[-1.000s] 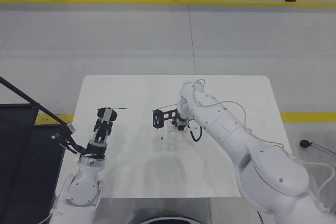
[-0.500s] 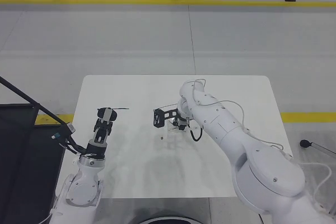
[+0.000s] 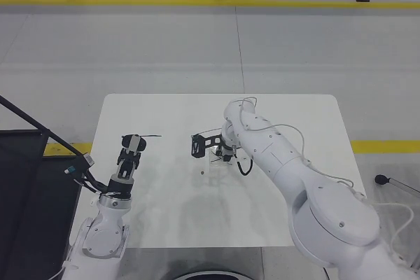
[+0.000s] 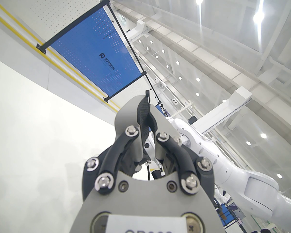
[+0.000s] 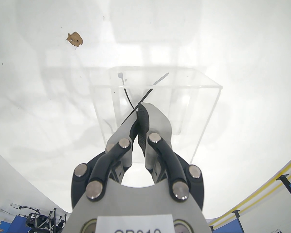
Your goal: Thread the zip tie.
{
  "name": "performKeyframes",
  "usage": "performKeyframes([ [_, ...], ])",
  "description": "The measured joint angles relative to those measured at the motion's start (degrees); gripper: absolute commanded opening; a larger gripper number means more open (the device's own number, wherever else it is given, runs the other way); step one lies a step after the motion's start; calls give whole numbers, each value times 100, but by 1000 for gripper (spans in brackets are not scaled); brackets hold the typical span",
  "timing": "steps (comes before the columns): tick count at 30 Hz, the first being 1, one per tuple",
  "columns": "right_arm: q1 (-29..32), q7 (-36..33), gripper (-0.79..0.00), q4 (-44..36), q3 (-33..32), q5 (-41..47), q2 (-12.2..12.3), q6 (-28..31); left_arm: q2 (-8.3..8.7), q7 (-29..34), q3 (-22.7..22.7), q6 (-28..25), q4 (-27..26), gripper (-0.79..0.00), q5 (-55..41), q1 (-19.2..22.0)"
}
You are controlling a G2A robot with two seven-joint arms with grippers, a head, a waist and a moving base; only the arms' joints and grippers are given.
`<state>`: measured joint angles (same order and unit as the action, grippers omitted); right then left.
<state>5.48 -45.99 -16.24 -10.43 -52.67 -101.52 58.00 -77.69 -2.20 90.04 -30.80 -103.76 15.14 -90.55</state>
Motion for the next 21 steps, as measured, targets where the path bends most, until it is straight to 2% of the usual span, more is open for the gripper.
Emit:
performKeyframes([
  [5,16,-9,-686,8,23,-1,-14,0,0,0,0,0,0,-785,0,0],
  [7,18,-18,-733,11,35,5,-18,0,0,0,0,0,0,-785,0,0],
  [10,17,-28,-693,6,53,20,-22,0,0,0,0,0,0,-785,0,0],
  [21,70,-29,-686,21,69,-40,-47,0,0,0,0,0,0,-785,0,0],
])
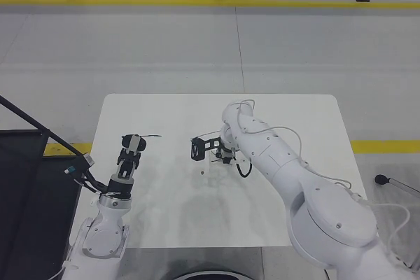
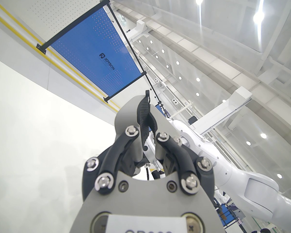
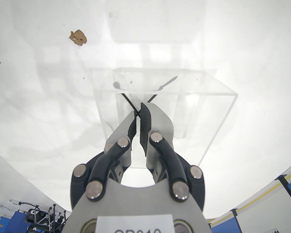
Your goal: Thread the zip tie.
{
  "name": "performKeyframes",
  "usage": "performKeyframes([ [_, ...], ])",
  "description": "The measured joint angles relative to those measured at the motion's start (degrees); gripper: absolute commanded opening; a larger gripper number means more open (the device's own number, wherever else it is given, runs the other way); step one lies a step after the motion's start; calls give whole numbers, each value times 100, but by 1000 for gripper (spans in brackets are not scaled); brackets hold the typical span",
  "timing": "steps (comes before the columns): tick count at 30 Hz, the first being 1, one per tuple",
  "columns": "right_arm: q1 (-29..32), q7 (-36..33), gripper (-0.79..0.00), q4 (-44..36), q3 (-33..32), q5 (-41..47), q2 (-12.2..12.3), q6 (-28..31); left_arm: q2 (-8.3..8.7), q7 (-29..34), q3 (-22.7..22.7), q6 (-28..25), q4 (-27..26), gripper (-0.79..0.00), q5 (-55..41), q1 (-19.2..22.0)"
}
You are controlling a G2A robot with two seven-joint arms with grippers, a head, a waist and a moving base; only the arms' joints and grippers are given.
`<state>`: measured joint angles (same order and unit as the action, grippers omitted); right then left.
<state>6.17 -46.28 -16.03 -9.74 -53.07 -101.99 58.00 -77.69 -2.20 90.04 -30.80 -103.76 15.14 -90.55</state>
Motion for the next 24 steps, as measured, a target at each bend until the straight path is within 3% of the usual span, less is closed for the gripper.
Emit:
performKeyframes([
  [2,3,0,-696,13,0,-5,-6,0,0,0,0,0,0,-785,0,0],
  [5,8,0,-785,33,0,-11,-16,0,0,0,0,0,0,-785,0,0],
  [24,-164,43,-785,132,-29,74,-44,0,0,0,0,0,0,-785,0,0],
])
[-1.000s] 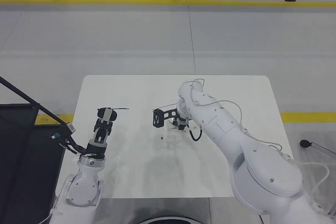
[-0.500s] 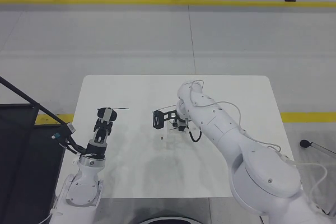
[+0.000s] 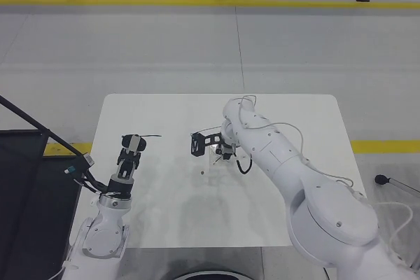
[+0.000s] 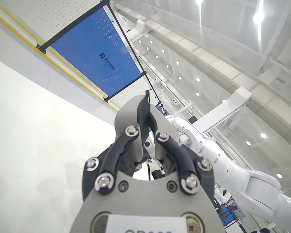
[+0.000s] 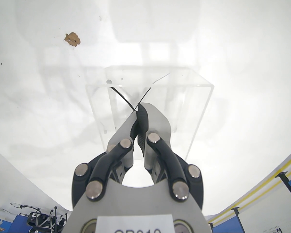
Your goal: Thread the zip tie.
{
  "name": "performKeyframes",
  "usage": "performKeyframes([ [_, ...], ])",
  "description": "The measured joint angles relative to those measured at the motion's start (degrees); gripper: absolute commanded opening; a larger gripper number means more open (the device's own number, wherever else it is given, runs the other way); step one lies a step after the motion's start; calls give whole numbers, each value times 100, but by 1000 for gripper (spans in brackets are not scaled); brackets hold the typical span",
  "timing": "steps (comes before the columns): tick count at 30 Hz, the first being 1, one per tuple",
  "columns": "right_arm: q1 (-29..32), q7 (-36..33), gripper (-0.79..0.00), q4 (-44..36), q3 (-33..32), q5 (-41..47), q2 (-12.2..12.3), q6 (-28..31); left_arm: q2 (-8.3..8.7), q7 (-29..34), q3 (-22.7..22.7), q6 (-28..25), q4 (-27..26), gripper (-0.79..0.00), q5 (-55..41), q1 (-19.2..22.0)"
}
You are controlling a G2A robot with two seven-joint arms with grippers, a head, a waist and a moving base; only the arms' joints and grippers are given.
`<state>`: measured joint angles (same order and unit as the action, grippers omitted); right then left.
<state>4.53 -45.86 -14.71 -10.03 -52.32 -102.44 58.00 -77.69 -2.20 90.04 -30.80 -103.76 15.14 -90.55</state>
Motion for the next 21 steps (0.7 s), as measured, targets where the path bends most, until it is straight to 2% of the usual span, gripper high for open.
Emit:
performKeyframes([
  [12,-92,197,-785,61,-57,-78,15,-37,0,0,0,0,0,-785,0,0],
  [21,-190,740,-785,140,-167,-166,131,-306,0,0,0,0,0,-785,0,0],
])
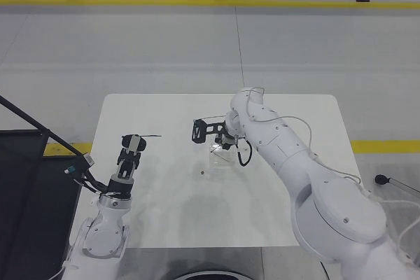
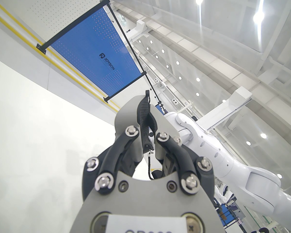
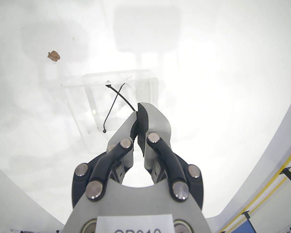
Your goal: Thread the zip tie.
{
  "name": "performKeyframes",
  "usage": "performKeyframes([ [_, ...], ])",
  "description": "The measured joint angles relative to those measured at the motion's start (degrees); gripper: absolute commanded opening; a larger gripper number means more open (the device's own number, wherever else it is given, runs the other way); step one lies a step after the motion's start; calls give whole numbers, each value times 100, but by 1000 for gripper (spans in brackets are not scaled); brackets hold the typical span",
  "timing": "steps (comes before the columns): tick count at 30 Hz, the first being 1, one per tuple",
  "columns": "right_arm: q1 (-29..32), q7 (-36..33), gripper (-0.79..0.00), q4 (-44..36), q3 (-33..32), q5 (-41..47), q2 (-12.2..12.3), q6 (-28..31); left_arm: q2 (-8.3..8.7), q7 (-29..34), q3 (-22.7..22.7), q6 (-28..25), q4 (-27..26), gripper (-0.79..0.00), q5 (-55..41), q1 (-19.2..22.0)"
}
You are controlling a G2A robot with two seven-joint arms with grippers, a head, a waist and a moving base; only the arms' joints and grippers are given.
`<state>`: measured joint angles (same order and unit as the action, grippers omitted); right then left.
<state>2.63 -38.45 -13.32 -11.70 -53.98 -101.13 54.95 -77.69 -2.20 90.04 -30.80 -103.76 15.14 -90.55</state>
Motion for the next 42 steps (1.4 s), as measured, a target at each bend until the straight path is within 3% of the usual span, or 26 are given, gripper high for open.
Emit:
performKeyframes([
  [24,-8,147,-785,-56,-516,498,440,-85,0,0,0,0,0,-785,0,0],
  [36,143,432,-785,-448,-762,573,837,125,0,0,0,0,0,-785,0,0],
  [42,340,128,-785,-1074,-888,715,1031,137,0,0,0,0,0,-785,0,0],
])
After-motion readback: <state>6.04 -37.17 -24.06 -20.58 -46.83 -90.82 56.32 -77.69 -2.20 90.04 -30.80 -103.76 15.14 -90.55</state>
